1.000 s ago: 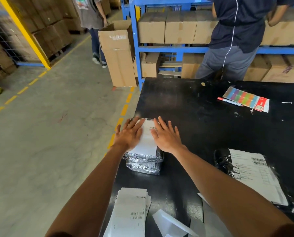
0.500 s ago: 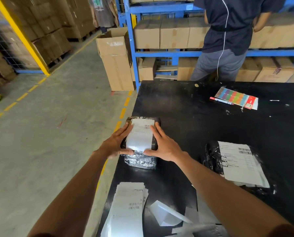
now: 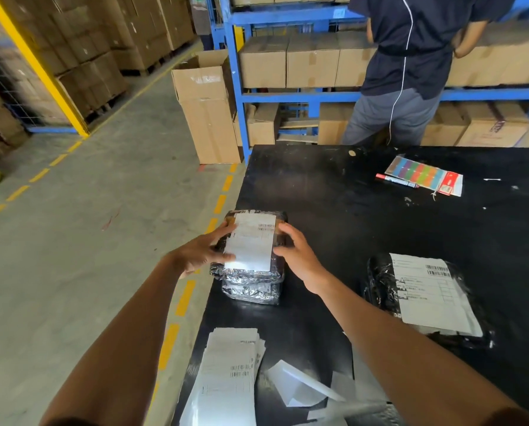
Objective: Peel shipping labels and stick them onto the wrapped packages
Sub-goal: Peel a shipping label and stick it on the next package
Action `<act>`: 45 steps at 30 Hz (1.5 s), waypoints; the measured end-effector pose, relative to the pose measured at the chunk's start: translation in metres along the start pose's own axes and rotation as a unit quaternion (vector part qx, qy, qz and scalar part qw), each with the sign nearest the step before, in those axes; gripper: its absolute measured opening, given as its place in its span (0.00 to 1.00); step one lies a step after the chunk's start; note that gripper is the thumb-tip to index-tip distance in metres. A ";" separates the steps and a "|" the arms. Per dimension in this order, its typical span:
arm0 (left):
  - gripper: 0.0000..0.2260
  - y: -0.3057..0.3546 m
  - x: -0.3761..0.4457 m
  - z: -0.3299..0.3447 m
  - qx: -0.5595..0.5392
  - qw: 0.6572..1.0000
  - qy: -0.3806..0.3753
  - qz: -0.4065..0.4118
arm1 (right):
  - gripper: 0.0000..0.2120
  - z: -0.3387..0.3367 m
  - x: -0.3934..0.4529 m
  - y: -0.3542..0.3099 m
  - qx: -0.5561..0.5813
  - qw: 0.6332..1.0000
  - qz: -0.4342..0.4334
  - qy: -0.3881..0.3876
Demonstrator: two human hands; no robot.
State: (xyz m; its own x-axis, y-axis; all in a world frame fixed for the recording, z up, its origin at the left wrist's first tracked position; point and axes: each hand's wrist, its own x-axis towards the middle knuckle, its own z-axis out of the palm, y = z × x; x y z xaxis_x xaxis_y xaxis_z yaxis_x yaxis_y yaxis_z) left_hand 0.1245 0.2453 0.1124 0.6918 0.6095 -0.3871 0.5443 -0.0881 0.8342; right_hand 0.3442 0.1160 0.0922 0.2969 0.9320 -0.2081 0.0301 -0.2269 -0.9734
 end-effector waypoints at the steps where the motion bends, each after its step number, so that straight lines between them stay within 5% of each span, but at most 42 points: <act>1: 0.33 0.006 0.001 0.006 -0.050 0.998 0.036 -0.009 | 0.24 0.003 0.001 0.000 0.004 0.999 0.020 0.050; 5: 0.22 0.021 0.014 0.036 -0.110 0.967 0.229 -0.031 | 0.20 0.018 0.008 0.001 -0.049 0.988 0.110 0.095; 10: 0.21 0.023 0.020 0.051 -0.117 0.950 0.288 0.001 | 0.36 0.019 0.018 -0.003 0.057 0.968 0.231 0.077; 18: 0.24 0.030 0.012 0.071 -0.187 0.952 0.223 0.092 | 0.34 -0.002 0.007 0.008 0.208 0.925 0.289 0.134; 25: 0.14 0.013 0.009 0.100 -0.169 0.957 0.228 0.061 | 0.37 -0.021 0.000 0.009 0.045 0.948 0.233 0.212; 28: 0.15 0.001 0.000 0.117 -0.036 0.954 0.293 0.046 | 0.36 -0.028 -0.012 -0.001 -0.017 0.948 0.185 0.257; 31: 0.26 -0.015 -0.008 0.133 0.240 0.936 0.234 0.106 | 0.34 -0.042 -0.037 -0.012 -0.046 0.948 0.153 0.277; 34: 0.38 -0.021 -0.015 0.144 0.415 0.884 0.204 0.062 | 0.37 -0.052 -0.072 -0.014 -0.091 0.950 0.156 0.255; 39: 0.44 -0.009 -0.018 0.151 0.415 0.894 0.169 -0.012 | 0.34 -0.053 -0.147 0.015 -0.062 0.966 0.205 0.146; 45: 0.38 -0.009 -0.012 0.155 0.380 0.908 0.173 -0.042 | 0.43 -0.089 -0.231 0.095 -0.030 0.949 0.279 0.142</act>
State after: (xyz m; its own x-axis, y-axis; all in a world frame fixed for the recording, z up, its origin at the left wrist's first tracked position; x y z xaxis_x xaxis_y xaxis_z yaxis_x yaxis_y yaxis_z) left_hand 0.1852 0.1169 0.0489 0.5136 0.8388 -0.1806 0.8494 -0.4672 0.2455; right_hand 0.3632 -0.1461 0.0559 0.5269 0.5503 -0.6477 -0.1553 -0.6869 -0.7100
